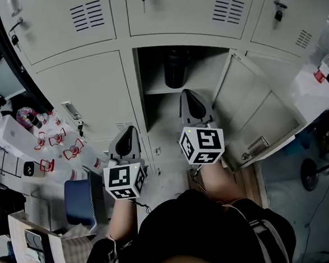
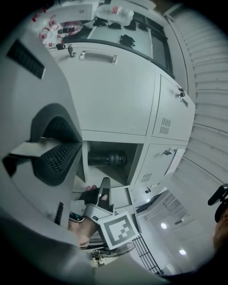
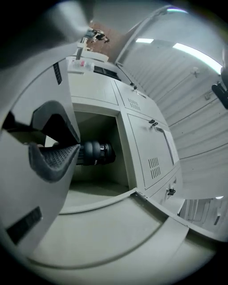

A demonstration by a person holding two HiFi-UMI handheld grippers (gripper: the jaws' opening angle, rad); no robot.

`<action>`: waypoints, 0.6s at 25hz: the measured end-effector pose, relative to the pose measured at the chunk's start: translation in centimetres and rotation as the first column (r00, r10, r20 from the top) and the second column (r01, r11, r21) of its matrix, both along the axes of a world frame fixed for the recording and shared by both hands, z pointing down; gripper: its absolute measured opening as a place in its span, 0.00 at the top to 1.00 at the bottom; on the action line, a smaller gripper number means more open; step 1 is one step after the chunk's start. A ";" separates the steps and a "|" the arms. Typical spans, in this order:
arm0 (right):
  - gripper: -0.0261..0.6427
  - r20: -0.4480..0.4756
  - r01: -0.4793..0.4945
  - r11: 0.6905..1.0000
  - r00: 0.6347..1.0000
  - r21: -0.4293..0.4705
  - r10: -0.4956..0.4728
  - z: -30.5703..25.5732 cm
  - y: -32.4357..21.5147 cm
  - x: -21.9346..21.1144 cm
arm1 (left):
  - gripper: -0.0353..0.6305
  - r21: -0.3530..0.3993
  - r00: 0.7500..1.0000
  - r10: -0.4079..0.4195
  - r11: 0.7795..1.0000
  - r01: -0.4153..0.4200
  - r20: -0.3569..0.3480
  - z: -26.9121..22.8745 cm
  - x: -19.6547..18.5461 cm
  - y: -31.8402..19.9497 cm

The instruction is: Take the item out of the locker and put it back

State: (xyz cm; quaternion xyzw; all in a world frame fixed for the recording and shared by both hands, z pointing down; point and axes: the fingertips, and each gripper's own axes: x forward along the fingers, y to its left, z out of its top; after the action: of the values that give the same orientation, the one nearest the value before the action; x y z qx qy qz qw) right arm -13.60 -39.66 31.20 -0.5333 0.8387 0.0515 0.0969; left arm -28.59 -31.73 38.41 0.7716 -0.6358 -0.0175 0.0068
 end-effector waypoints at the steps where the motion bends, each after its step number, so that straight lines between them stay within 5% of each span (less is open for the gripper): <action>1: 0.94 -0.006 0.012 1.000 1.000 -0.011 -0.012 0.8 0.3 0.0 | 0.93 0.001 1.000 0.006 1.000 -0.006 0.001 0.0 0.3 -0.1; 7: 0.94 -0.012 0.030 0.993 0.999 -0.113 -0.032 5.3 1.8 0.7 | 0.93 -0.005 0.999 0.035 0.999 -0.035 0.004 0.3 1.6 -0.2; 15: 0.94 -0.003 0.044 0.992 0.999 -0.121 -0.044 5.6 2.6 1.3 | 0.93 -0.010 0.999 0.046 0.999 -0.046 0.008 0.5 2.6 0.1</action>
State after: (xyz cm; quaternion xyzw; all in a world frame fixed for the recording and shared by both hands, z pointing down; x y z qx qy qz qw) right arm -12.30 -37.01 36.80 -0.5194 0.8522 0.0000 0.0634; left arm -25.97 -31.64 38.92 0.7861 -0.6180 -0.0109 0.0083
